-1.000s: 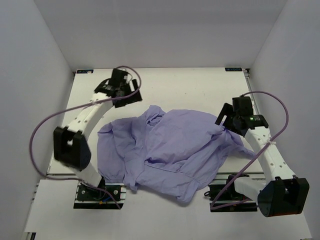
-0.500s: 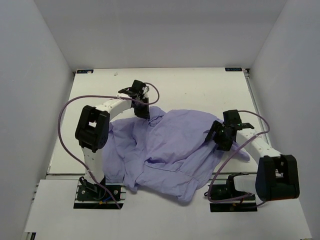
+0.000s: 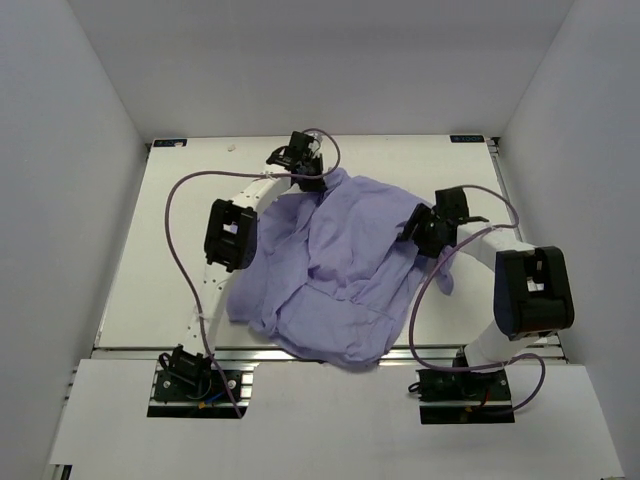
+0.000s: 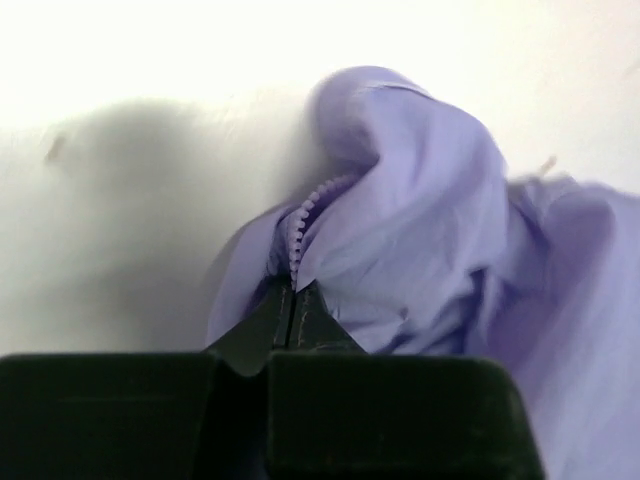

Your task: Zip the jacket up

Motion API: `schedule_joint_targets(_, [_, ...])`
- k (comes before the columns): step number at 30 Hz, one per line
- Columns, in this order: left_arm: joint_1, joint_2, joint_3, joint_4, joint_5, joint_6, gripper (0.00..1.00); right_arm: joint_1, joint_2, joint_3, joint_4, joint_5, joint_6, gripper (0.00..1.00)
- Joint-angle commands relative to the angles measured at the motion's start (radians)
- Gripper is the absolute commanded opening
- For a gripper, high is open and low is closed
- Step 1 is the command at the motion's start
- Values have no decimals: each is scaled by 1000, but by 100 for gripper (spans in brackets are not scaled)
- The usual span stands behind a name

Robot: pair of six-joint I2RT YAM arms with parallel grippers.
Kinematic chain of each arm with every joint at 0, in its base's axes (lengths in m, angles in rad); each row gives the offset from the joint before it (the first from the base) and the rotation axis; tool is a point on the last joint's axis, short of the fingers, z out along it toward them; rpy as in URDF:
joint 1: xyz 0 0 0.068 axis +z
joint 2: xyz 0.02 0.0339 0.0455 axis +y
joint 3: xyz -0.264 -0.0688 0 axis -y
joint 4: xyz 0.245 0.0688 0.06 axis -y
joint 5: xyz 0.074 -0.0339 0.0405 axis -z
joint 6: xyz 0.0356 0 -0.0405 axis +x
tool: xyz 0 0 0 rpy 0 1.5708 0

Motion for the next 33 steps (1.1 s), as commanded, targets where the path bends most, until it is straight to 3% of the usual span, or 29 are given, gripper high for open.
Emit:
schedule_joint_targets(1, [-1, 64, 169, 7, 40, -23, 3, 7, 9, 132, 30, -8, -71, 70])
schedule_joint_targets(3, [-1, 11, 117, 128, 34, -43, 28, 9, -23, 150, 6, 35, -117, 71])
schedule_joint_targets(4, [-1, -15, 77, 145, 40, -42, 48, 9, -41, 154, -28, 58, -134, 73])
schedule_joint_targets(5, [-1, -82, 51, 159, 40, -42, 91, 9, -79, 154, -45, 79, -157, 74])
schedule_joint_targets(6, [-1, -124, 22, 162, 23, -43, 98, 9, -98, 156, -69, 108, -189, 77])
schedule_joint_targets(9, [-3, -321, -138, 179, -20, -20, 98, 9, -158, 176, -178, 289, -213, 89])
schedule_joint_targets(11, [-6, -428, -263, 186, -20, 0, 98, 7, -181, 193, -240, 325, -220, 89])
schedule_joint_targets(15, [-18, -760, -554, 230, -17, -28, 98, 7, -192, 211, -246, 336, -238, 89])
schedule_joint_targets(18, [-27, -909, -834, 234, -52, -110, 98, 7, -153, 260, -223, 305, -263, 89])
schedule_joint_targets(20, [-30, -1038, -981, 236, -40, -163, 98, 9, -86, 312, -203, 270, -298, 89])
schedule_joint_targets(21, [-30, -1113, -1126, 242, -23, -212, 98, 9, -25, 332, -189, 253, -301, 89])
schedule_joint_targets(24, [-37, -1202, -1358, 268, 56, -290, 98, 9, 80, 435, -207, 244, -315, 89])
schedule_joint_targets(27, [-46, -1270, -1489, 254, 57, -341, 98, 9, 199, 519, -260, 268, -306, 89])
schedule_joint_targets(33, [-46, -1231, -1568, 305, -3, -353, 98, 13, 215, 423, -266, 239, -277, 89])
